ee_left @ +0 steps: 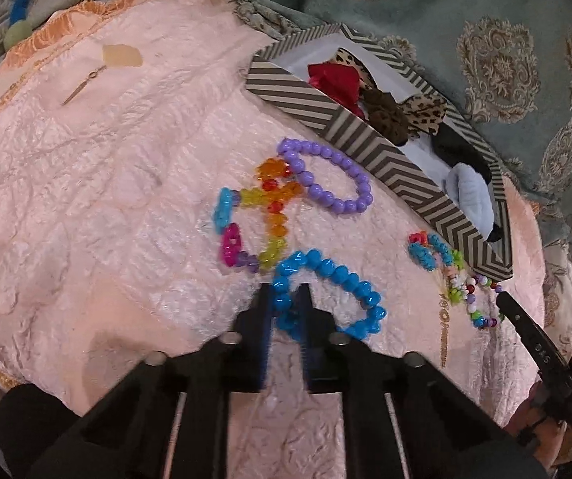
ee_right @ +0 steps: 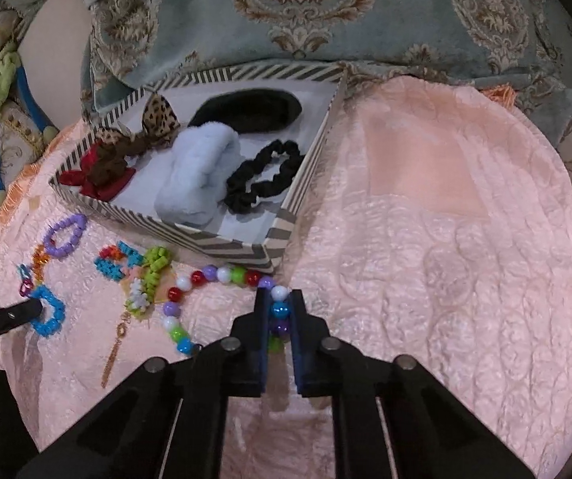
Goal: Organize jewelry
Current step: 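Grasp the blue bead bracelet with the left gripper while the right grasps the multicolour bead bracelet, then lift the blue bracelet with the left gripper while the right lifts the multicolour bracelet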
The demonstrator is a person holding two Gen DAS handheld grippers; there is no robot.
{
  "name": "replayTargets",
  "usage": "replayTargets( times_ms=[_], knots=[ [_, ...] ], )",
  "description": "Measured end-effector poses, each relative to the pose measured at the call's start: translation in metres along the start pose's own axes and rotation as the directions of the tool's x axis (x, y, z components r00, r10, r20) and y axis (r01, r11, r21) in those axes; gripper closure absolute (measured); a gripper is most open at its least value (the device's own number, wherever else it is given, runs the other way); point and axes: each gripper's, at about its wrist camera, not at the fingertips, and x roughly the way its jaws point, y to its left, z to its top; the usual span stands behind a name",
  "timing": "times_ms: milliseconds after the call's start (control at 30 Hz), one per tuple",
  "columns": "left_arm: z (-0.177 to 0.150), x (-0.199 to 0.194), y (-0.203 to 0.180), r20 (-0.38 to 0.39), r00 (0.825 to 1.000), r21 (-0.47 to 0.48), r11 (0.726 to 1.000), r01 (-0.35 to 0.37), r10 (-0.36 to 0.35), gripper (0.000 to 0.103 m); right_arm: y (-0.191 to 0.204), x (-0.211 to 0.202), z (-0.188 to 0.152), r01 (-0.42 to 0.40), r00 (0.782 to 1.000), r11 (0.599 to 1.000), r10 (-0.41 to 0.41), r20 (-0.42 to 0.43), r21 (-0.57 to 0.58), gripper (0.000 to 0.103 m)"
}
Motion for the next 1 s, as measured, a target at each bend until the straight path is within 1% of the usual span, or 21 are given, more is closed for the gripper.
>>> replayTargets(
  times_ms=[100, 333, 433, 667, 833, 1000],
  knots=[
    [-0.003, -0.006, 0.003, 0.008, 1.000, 0.011, 1.000, -0.003, 0.003, 0.103, 0.004, -0.016, 0.000, -0.007, 0.999, 1.000, 0.008, 0.038, -0.022, 0.094],
    [-0.005, -0.021, -0.006, 0.021, 1.000, 0.041, 0.999, 0.022, -0.022, 0.103, 0.007, -0.035, 0.000, -0.028, 0.998, 1.000, 0.028, 0.061, -0.014, 0.094],
    [-0.004, -0.028, -0.009, 0.027, 0.999, 0.039, 0.998, 0.045, -0.046, 0.103, 0.008, -0.044, 0.001, -0.041, 0.997, 0.999, 0.042, 0.072, -0.012, 0.094],
    [0.000, -0.052, -0.018, 0.077, 0.995, 0.066, 0.996, 0.062, -0.067, 0.103, 0.016, -0.066, 0.001, -0.053, 0.993, 0.998, 0.057, 0.108, -0.039, 0.094],
    [0.004, -0.068, -0.024, 0.117, 0.991, 0.086, 0.994, 0.060, -0.070, 0.103, 0.022, -0.084, 0.005, -0.056, 0.988, 0.996, 0.065, 0.142, -0.063, 0.094],
    [0.005, -0.076, -0.027, 0.137, 0.989, 0.094, 0.994, 0.051, -0.064, 0.103, 0.027, -0.093, 0.006, -0.061, 0.986, 0.995, 0.072, 0.151, -0.078, 0.094]
  ],
)
